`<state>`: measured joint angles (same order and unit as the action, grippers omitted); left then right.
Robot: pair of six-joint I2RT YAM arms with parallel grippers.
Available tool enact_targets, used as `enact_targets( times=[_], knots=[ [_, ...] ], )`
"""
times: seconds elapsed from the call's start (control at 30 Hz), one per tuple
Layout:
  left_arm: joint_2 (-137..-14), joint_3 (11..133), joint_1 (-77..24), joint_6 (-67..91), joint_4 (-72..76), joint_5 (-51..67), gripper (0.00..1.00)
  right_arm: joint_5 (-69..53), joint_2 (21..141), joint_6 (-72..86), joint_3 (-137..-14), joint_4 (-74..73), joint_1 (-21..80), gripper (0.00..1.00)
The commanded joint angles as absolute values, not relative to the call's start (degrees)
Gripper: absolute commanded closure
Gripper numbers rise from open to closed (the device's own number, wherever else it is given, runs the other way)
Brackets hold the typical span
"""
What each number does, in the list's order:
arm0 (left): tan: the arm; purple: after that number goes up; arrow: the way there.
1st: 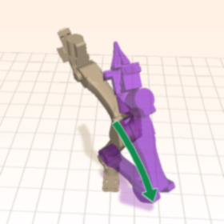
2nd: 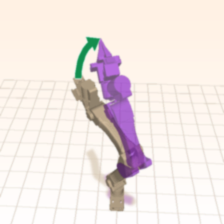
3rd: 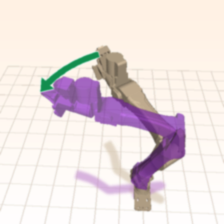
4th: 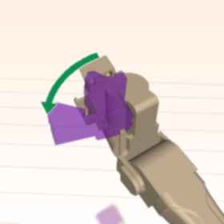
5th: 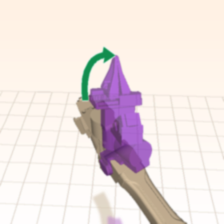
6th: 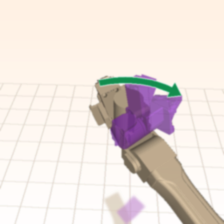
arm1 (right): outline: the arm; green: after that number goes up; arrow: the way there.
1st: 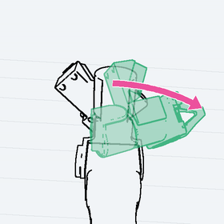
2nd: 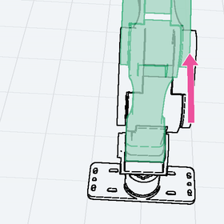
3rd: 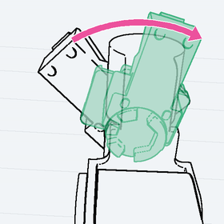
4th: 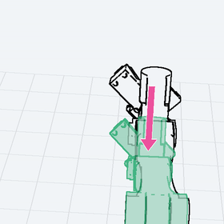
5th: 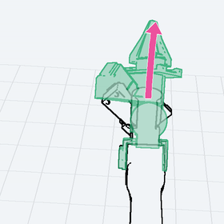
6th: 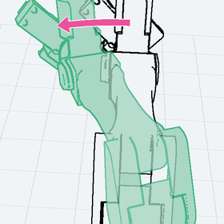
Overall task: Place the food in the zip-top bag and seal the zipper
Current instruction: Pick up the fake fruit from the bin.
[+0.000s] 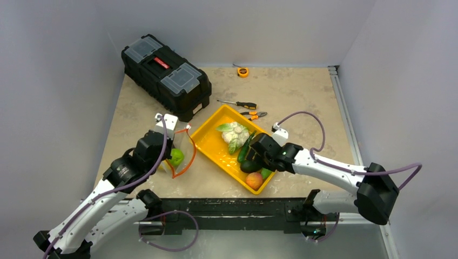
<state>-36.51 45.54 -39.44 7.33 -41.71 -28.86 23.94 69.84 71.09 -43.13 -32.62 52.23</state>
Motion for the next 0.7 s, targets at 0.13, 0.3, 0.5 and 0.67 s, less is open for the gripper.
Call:
enact_targets(
  times=[0.13, 0.3, 0.5, 0.67],
  knots=[
    [-36.67, 47.96, -39.62, 8.31, -40.98, -29.17, 1.00, 19.82, 70.39, 78.23, -39.53, -27.39, 52.12, 0.30],
    [-36.50, 47.93, -39.56, 8.50, -41.13, -29.27, 1.00, 21.46, 71.70, 79.08, -38.85, -25.31, 51.70, 0.30],
    [-36.74, 47.93, -39.55, 8.44, -41.20, -29.36, 1.00, 20.96, 76.18, 79.79, -40.26, -24.19, 50.77, 0.29],
    [-36.61, 47.91, -39.59, 8.44, -41.13, -29.52, 1.00, 20.01, 79.63, 77.70, -42.05, -23.79, 50.63, 0.23]
  ],
)
